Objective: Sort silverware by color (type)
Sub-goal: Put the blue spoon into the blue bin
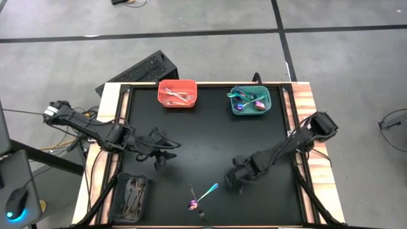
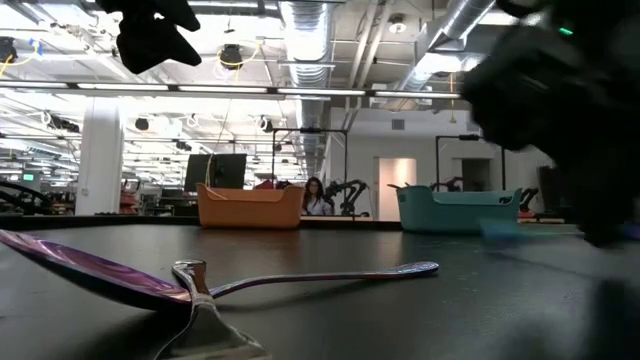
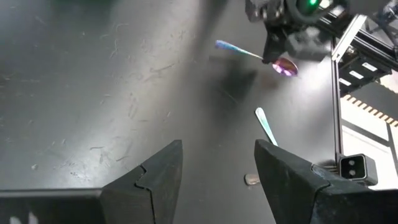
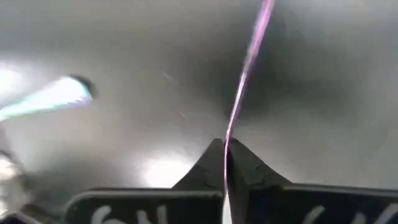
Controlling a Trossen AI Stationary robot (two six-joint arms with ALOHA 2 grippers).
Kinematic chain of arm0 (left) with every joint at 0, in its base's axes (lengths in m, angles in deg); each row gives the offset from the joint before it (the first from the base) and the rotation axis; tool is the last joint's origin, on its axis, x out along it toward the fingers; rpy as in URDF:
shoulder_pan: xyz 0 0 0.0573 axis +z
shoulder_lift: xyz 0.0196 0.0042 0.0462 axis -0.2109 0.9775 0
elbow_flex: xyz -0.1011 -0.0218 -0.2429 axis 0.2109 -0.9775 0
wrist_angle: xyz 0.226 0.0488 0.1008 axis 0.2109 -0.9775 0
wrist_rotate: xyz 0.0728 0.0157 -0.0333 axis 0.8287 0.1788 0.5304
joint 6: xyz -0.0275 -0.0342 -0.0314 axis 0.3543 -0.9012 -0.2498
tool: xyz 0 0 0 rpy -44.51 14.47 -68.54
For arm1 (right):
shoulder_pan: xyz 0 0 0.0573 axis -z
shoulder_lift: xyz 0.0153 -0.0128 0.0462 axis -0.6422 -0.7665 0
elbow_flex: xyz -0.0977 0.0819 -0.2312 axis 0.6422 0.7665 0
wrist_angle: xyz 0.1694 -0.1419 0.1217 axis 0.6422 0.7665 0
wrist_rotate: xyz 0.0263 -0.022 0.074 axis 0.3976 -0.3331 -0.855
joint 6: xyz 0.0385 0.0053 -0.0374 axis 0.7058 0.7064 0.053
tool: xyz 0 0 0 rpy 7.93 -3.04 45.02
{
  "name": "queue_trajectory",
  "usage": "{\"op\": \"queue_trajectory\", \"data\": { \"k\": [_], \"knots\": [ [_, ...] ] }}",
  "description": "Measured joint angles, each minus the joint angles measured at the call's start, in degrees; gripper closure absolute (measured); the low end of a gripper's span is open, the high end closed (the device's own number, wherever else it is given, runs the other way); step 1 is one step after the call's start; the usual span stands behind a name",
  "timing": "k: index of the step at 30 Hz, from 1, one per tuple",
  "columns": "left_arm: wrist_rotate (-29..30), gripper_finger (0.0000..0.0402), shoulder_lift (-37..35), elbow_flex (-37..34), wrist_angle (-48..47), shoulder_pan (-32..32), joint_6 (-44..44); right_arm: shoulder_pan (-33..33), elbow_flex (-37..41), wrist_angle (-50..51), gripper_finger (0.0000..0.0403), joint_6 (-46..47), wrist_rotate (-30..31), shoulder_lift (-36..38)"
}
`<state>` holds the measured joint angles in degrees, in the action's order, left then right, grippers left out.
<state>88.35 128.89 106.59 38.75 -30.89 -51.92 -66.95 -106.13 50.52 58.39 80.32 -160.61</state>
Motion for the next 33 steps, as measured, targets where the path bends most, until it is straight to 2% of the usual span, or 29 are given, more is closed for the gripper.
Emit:
{"op": "queue_trajectory", "data": {
  "k": [6,11,13,17,22,29,33],
  "knots": [
    [2.94,0.0214,0.0,0.0,1.11,1.06,0.75,5.8,0.0,-2.12,0.0393,-11.47,5.24,6.35],
    [2.49,0.0214,0.0,-0.02,6.51,4.38,2.71,11.56,0.0,-9.72,0.0397,-30.85,9.78,11.9],
    [1.43,0.0214,-0.02,-0.02,9.47,5.93,3.65,14.08,0.0,-10.17,0.0397,-35.27,13.1,13.61],
    [-0.08,0.0214,0.0,-0.02,13.4,8.5,3.71,19.53,-0.02,-4.01,0.0398,-42.79,18.4,16.86],
    [-0.11,0.0214,-0.02,-0.02,13.35,10.36,2.09,26.65,0.0,4.03,0.0396,-57.41,19.4,20.21],
    [0.48,0.0214,-0.02,-0.02,13.44,12.28,0.03,38.79,0.0,12.0,0.0393,-87.92,27.16,22.37],
    [2.8,0.0214,-0.02,-0.02,13.45,13.1,-0.82,46.84,0.0,11.98,0.0393,-107.83,27.93,22.24]
  ]
}}
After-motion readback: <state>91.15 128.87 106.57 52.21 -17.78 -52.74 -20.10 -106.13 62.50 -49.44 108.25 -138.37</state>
